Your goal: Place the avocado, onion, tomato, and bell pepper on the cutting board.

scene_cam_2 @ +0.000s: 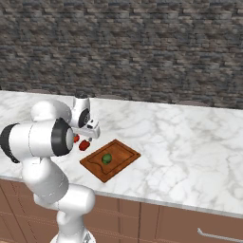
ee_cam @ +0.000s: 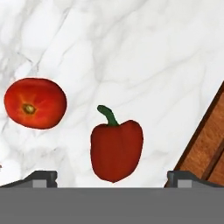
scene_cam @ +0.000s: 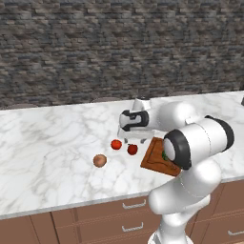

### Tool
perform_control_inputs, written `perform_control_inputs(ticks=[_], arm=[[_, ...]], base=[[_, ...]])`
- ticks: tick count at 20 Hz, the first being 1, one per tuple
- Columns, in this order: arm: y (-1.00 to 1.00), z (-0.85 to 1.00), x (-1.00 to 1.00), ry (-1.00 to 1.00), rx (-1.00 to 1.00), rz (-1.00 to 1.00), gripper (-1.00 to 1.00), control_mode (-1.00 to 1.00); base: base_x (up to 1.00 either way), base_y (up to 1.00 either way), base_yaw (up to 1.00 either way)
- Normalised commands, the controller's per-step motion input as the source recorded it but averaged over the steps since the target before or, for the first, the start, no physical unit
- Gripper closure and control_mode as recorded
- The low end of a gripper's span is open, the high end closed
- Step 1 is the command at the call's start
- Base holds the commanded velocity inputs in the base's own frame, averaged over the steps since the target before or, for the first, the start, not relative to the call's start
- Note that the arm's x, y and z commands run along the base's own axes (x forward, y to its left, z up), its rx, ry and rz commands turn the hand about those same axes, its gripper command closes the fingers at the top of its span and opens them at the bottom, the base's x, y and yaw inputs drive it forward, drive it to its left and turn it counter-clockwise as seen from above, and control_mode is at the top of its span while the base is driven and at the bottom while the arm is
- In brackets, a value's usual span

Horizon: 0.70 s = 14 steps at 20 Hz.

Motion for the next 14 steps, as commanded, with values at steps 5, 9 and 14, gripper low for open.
perform_control_inputs(ticks=[5, 9, 14], arm=[[0.00, -0.27, 0.11, 0.11, 0.00, 0.00, -1.00, -1.00], [0.00, -0.25, 0.12, 0.11, 0.00, 0.00, -1.00, -1.00], [0.00, -0.25, 0.12, 0.11, -0.01, 0.00, -1.00, -1.00]], base=[[0.00, 0.00, 0.00], [0.00, 0.00, 0.00], [0.00, 0.00, 0.00]])
